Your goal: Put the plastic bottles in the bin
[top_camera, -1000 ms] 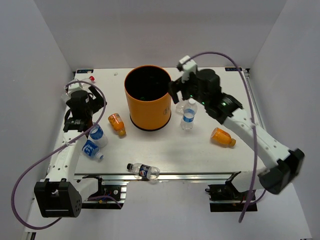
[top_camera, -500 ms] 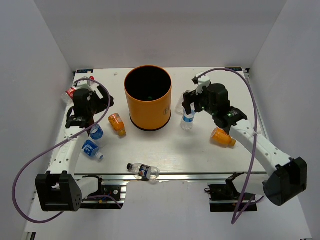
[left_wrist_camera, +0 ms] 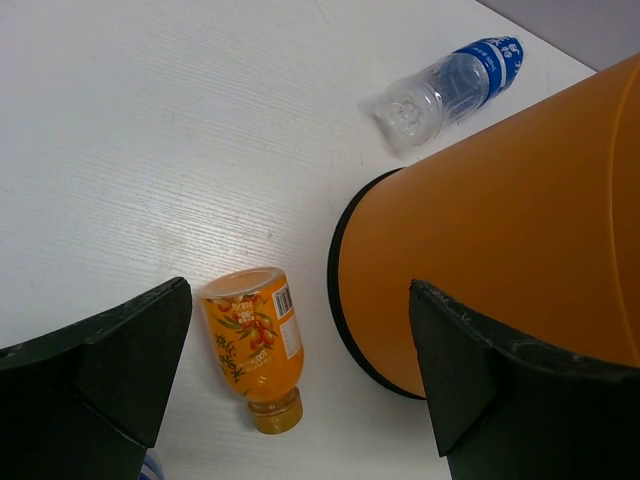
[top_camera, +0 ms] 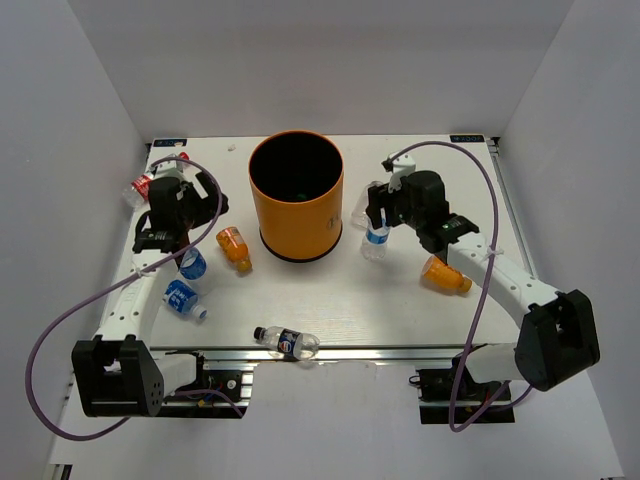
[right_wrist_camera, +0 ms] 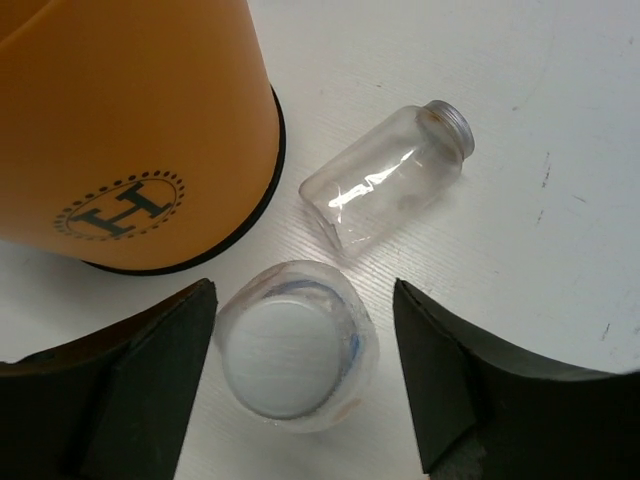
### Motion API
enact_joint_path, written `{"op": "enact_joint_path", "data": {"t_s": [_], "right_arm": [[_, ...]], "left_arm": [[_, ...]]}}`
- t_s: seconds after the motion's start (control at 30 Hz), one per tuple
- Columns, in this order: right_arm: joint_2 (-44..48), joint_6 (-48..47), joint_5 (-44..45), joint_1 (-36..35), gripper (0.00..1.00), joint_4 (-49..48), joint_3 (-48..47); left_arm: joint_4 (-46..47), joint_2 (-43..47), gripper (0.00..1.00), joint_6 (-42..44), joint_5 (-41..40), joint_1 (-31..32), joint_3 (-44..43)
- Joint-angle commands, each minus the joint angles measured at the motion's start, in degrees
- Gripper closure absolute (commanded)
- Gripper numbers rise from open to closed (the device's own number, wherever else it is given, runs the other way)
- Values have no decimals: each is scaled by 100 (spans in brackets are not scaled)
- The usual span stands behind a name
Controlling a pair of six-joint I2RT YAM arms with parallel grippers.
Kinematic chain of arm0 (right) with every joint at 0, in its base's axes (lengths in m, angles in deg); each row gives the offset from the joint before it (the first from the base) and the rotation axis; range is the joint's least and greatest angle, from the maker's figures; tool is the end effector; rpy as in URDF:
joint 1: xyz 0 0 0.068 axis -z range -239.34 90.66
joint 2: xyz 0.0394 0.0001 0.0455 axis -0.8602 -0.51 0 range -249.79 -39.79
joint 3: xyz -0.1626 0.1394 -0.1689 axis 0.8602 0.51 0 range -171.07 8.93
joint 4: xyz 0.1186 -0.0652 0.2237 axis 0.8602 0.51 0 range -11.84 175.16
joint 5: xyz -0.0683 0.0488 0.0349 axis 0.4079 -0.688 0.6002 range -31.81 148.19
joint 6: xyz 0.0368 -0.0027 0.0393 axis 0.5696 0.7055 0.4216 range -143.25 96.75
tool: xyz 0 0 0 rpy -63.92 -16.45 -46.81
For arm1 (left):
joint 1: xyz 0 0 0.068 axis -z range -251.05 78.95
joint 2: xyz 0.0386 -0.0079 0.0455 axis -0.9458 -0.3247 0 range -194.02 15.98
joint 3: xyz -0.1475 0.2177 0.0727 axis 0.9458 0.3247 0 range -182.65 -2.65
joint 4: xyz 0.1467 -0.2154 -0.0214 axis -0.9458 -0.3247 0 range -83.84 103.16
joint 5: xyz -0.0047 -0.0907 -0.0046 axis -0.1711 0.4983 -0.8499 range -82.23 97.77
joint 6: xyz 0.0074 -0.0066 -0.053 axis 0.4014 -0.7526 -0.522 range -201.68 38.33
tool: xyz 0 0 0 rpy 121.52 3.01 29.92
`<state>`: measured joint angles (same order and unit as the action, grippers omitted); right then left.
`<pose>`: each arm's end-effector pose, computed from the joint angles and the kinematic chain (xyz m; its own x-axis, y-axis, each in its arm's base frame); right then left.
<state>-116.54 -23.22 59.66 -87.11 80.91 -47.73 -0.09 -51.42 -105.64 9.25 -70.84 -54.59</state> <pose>0.2758 0.1443 0.3001 -0.3436 -0.1804 -0.9216 -0.4447 0.8956 -0.0095 0.2669 -0.0018 0.2971 -0.4497 -0.4044 -0.7964 -0.1710 0.9141 -0.3676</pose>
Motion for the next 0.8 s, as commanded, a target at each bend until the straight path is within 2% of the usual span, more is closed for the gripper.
{"op": "enact_joint_path", "data": {"t_s": [0.0,0.03,0.07,0.2,0.4,0.5,0.53,0.67,0.77], "right_arm": [[-42,32,142,0,27,-485,-73],[-59,32,247,0,33,-485,-82],[-59,41,370,0,44,-424,-134],[177,58,477,0,58,-74,-406],[1064,32,574,8,66,87,-1265],[1154,-170,-40,-9,70,-202,-1776],[1110,-205,-338,-9,75,-230,-2178],[557,-179,-1577,-149,72,-388,-3454],[-58,-144,-2026,-308,73,-371,-4183]], "left_arm": [[51,-2,2,41,-59,14,-220],[43,-2,2,41,-60,14,-211],[34,-2,2,24,-68,14,-220],[-89,-28,2,-47,-490,14,-281],[-124,-98,2,-91,-490,14,-316],[-142,-142,2,-143,-508,14,-343],[-160,-160,2,-152,-525,6,-352],[-177,-142,2,-178,-657,14,-352],[-221,-133,2,-179,-701,14,-369]]}}
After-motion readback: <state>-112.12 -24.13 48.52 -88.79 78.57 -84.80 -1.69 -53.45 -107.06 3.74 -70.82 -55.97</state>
